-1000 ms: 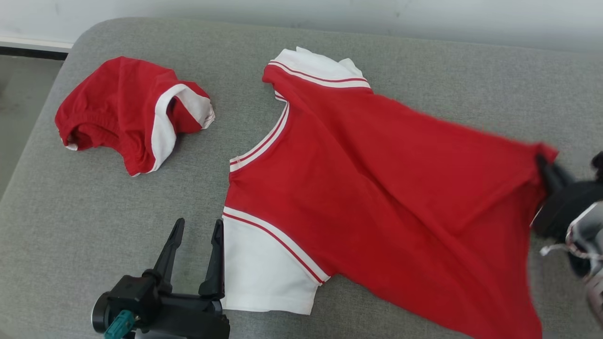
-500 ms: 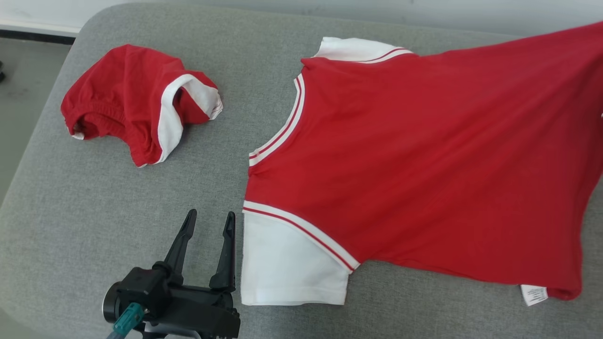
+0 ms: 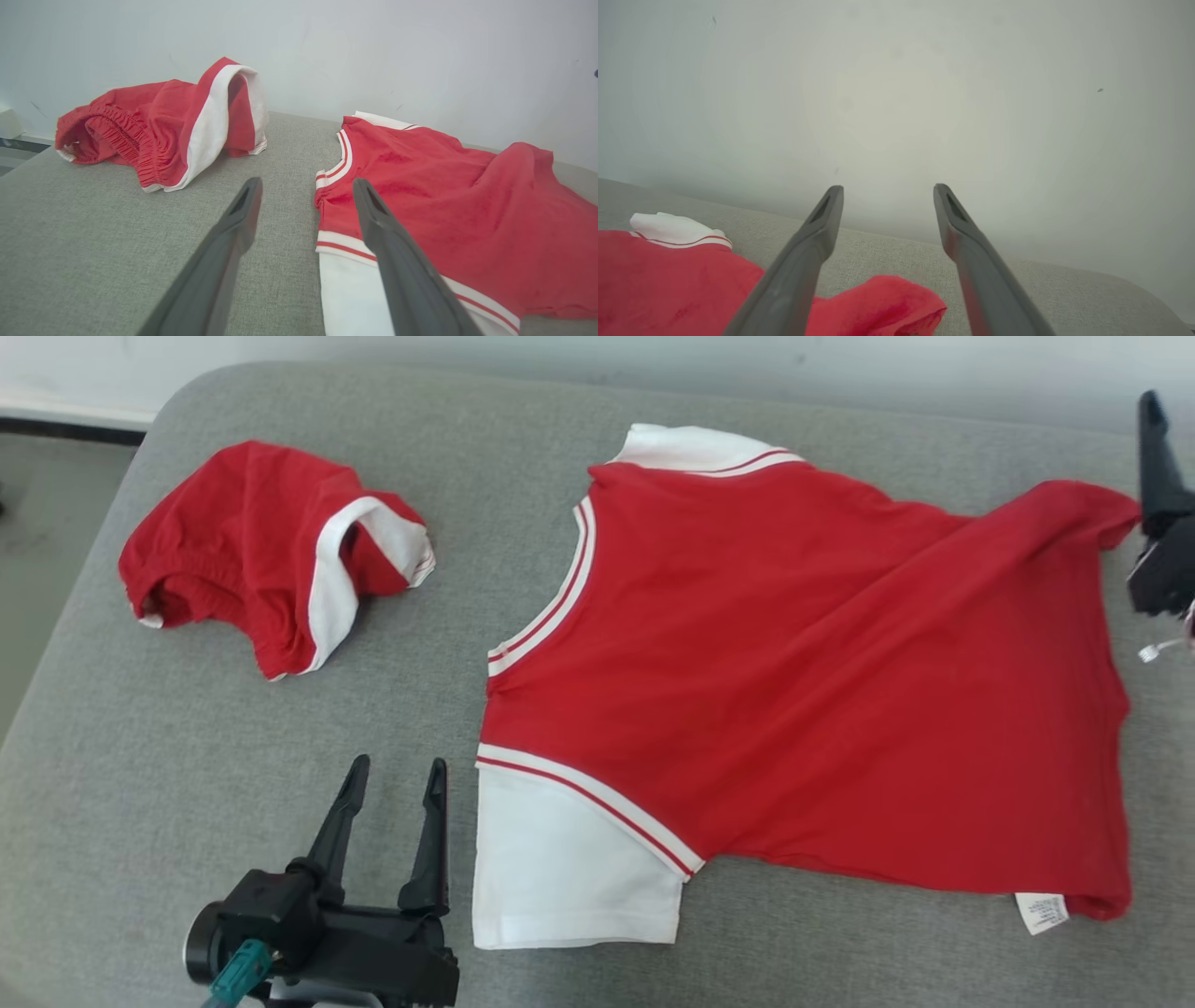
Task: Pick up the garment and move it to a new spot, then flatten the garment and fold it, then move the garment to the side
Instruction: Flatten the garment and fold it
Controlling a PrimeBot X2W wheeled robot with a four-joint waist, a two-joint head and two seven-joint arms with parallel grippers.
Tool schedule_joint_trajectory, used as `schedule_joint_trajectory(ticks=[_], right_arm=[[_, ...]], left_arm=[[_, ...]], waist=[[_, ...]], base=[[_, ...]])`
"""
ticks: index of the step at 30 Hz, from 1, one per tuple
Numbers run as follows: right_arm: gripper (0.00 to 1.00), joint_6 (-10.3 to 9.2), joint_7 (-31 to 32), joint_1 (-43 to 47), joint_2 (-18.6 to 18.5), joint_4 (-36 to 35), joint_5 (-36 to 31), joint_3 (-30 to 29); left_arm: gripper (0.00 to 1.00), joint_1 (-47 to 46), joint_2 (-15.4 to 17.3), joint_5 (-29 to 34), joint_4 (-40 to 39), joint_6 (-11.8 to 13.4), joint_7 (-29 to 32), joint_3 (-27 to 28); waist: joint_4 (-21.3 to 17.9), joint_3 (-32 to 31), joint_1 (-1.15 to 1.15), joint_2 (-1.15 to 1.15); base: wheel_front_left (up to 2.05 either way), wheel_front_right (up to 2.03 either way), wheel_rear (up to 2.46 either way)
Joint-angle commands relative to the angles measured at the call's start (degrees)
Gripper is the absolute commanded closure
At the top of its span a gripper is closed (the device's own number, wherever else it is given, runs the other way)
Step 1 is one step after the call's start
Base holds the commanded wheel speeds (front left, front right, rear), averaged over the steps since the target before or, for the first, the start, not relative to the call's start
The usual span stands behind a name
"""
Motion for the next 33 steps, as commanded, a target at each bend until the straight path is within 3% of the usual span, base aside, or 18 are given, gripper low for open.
schedule_joint_trajectory(ticks=[1, 8, 17, 24, 33], right_arm=[[0.00, -0.13, -0.75, 1.93, 0.31, -1.09, 0.65, 0.12], [0.00, -0.13, -1.48, 8.94, 1.31, -9.02, 2.43, -1.16], [0.00, -0.13, -1.44, 27.91, 3.42, -25.47, -0.43, -10.66], [0.00, -0.13, -1.44, 43.36, 8.93, -36.90, -3.83, -18.79], [0.00, -0.13, -1.44, 58.13, 15.95, -48.79, -9.19, -22.96]], left_arm=[[0.00, 0.98, 0.01, 0.72, 0.14, -0.42, -0.04, 0.85], [0.00, 2.64, 0.01, 2.52, 0.25, -1.43, -0.05, 4.11], [0.00, 4.96, 0.02, 4.31, -0.07, -2.98, -0.04, 8.48], [0.00, 6.64, -0.01, 5.45, -0.74, -3.68, -0.04, 10.98], [0.00, 9.20, 0.00, 6.36, -1.61, -3.13, -0.05, 11.63]], waist=[[-2.58, -2.46, 0.00, 0.00], [-6.74, -5.98, 0.00, 0.00], [-11.22, -9.49, 0.00, 0.00], [-12.85, -11.14, 0.00, 0.00], [-14.14, -12.94, 0.00, 0.00]], base=[[0.00, 0.00, 0.00], [0.00, 0.00, 0.00], [0.00, 0.00, 0.00], [0.00, 0.00, 0.00], [0.00, 0.00, 0.00]])
